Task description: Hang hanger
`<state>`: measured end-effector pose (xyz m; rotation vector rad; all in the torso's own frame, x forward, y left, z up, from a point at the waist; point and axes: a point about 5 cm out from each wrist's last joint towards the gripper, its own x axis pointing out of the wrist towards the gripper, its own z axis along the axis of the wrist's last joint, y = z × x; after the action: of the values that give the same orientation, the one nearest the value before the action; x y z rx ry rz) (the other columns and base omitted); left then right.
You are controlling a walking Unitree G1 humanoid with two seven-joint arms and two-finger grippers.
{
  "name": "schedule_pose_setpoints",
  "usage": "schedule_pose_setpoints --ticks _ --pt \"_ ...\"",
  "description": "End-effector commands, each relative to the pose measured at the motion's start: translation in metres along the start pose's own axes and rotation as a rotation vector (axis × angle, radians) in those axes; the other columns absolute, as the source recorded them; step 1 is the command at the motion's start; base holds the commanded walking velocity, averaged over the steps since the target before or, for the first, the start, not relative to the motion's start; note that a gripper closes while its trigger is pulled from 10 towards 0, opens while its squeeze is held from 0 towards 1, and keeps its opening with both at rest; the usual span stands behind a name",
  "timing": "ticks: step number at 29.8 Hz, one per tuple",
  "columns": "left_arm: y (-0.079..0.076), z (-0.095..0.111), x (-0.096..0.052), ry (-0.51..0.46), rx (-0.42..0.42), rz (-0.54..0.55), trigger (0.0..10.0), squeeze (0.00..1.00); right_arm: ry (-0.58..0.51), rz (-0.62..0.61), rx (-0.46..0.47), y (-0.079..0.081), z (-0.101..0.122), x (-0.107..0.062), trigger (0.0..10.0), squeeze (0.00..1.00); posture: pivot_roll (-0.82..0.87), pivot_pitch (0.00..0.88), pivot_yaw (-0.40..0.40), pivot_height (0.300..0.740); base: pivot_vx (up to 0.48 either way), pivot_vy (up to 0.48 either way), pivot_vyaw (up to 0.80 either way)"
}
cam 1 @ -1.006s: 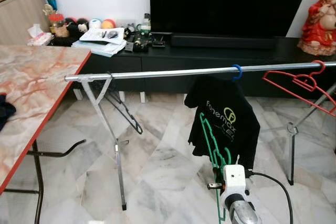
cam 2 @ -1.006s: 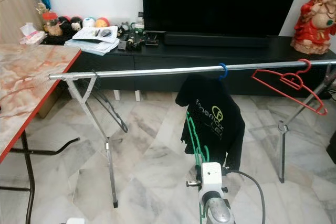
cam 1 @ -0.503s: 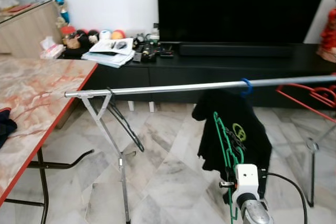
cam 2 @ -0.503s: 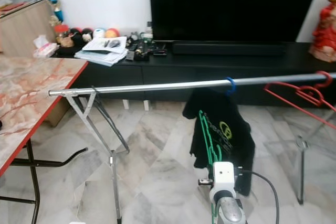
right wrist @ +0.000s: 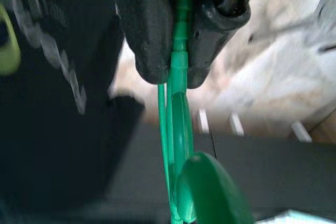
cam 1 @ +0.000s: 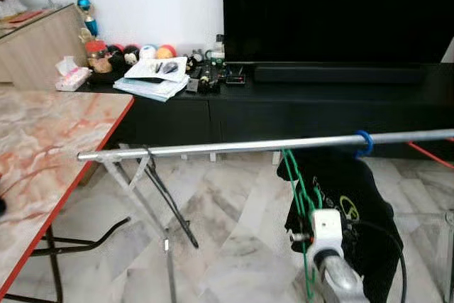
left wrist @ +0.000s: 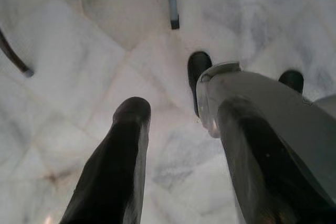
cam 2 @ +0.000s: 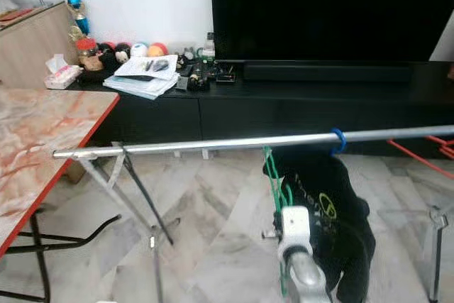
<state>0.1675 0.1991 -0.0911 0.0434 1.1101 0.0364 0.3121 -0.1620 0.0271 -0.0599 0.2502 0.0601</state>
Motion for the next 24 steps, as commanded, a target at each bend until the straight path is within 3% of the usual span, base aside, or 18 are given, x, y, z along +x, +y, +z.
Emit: schedule_pose_setpoints --ticks 1,6,13,18,24 --pt "0.005 -0.008 -0.001 0.03 0.019 0.009 10.0 0.0 0.001 -0.011 0.019 0.005 0.003 0.002 10.0 0.0 -0.04 0.043 0.043 0.74 0.0 0.0 0.0" --pt "0.004 -0.007 -0.001 0.032 0.048 0.005 10.0 0.0 0.024 -0.049 -0.007 0.004 0.014 0.011 10.0 0.0 -0.04 0.046 0.044 0.74 0.0 0.0 0.0" --pt "0.002 -0.007 -0.001 0.034 0.066 -0.014 10.0 0.0 -0.026 -0.138 0.117 0.003 0.041 0.024 10.0 0.0 -0.04 0.044 0.044 0.74 0.0 0.0 0.0" --pt "0.002 -0.006 -0.001 0.033 0.07 -0.016 10.0 0.0 -0.023 -0.148 0.098 0.003 0.047 0.027 10.0 0.0 -0.04 0.043 0.044 0.74 0.0 0.0 0.0" --pt "0.0 -0.007 0.0 0.037 0.076 -0.033 10.0 0.0 0.057 -0.16 0.065 -0.002 0.046 0.03 10.0 0.0 -0.04 0.045 0.042 0.74 0.0 0.0 0.0"
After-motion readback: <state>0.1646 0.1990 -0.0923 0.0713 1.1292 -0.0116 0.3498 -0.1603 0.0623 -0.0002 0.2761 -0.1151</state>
